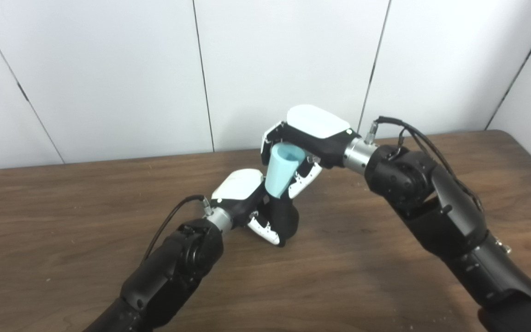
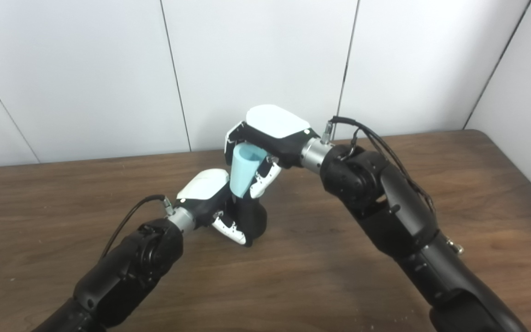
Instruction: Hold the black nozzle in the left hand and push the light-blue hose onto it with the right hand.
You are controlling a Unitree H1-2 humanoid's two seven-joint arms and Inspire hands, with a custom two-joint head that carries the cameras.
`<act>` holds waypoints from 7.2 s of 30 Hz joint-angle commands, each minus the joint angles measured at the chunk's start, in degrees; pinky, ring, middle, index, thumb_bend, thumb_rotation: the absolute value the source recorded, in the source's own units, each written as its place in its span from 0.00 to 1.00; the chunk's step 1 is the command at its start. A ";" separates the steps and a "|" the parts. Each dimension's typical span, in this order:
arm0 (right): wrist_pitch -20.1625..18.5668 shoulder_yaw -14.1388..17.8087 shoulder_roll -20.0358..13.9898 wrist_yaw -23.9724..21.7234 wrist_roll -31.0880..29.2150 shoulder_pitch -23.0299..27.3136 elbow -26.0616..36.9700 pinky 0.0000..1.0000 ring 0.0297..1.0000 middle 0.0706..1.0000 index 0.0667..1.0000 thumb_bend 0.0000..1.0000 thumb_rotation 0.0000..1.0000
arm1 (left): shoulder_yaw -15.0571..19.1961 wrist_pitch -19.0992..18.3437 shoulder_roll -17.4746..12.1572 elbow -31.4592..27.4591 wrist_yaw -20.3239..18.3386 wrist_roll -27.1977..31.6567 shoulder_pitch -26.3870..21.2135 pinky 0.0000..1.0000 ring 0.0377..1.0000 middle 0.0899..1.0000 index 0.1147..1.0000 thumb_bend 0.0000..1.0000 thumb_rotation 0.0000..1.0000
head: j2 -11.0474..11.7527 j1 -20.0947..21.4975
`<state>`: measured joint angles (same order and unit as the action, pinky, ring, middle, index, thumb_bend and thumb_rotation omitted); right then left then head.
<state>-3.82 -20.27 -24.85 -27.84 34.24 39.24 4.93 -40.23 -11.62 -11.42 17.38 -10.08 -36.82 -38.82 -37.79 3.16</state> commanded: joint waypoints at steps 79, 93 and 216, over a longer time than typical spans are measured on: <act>-4.29 6.11 -7.07 -11.14 -14.02 -3.99 13.91 1.00 1.00 1.00 1.00 1.00 0.79 | -0.48 -1.37 -0.29 7.23 -6.43 -3.02 5.98 0.39 0.38 0.35 0.42 0.52 0.00 | 0.29 -0.26; -5.32 1.09 -10.17 -15.38 -10.09 -3.53 12.41 1.00 1.00 1.00 1.00 1.00 0.80 | -0.15 -1.75 -0.31 6.69 -6.61 -2.81 6.13 0.34 0.34 0.39 0.42 0.53 0.00 | -0.28 -0.58; -7.56 16.62 3.20 8.67 -16.75 -24.85 15.08 0.76 0.94 1.00 1.00 0.91 0.20 | 8.77 -4.03 -4.67 -4.91 -9.67 0.07 10.16 1.00 1.00 1.00 1.00 1.00 0.40 | 0.70 -6.37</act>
<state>-11.67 -4.12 -21.16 -20.15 17.65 14.03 17.45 -31.00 -12.50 -12.79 9.56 -15.14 -35.92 -32.13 -37.00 -3.16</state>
